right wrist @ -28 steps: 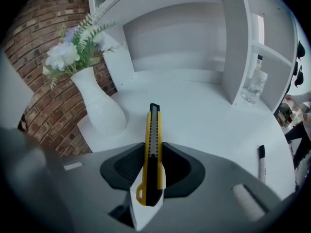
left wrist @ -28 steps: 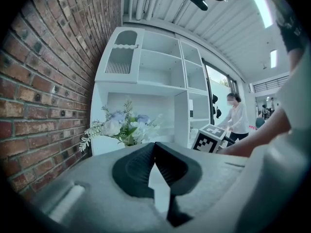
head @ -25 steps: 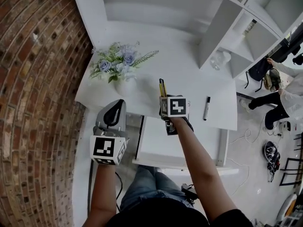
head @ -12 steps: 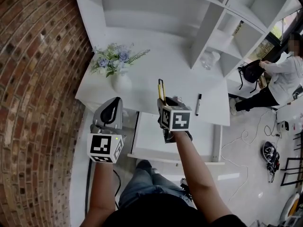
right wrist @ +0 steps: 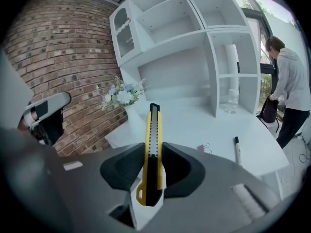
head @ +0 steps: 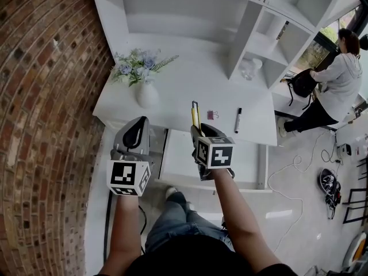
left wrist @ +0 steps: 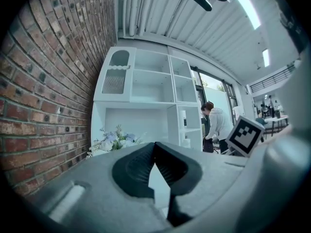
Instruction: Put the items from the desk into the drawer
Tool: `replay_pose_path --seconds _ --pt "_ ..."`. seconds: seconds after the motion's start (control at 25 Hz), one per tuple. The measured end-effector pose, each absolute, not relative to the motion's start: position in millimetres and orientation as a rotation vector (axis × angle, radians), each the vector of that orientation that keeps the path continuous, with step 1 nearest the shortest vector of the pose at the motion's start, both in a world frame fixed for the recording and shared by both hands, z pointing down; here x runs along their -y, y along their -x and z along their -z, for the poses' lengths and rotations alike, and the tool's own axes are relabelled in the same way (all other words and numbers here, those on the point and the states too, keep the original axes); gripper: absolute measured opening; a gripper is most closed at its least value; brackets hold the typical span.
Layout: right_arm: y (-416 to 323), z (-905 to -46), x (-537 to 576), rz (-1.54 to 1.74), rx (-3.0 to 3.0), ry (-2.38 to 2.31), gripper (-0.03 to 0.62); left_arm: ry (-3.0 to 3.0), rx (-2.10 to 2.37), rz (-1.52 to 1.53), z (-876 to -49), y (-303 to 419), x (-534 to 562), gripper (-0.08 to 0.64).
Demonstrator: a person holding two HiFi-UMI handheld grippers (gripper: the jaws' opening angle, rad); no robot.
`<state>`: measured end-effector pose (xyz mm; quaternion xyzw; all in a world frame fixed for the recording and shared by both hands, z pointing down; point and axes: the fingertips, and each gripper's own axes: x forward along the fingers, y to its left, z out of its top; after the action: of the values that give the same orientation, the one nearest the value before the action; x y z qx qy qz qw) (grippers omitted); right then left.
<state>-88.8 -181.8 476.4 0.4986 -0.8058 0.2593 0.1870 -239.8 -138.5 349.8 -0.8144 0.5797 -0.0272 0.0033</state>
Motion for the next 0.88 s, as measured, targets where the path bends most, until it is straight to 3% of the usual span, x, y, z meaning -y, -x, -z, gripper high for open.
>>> replay_pose_path --seconds 0.88 --pt "84 -635 105 -1.017 1.966 -1.232 0.126 2.662 -1.842 0.217 -416 227 114 -0.001"
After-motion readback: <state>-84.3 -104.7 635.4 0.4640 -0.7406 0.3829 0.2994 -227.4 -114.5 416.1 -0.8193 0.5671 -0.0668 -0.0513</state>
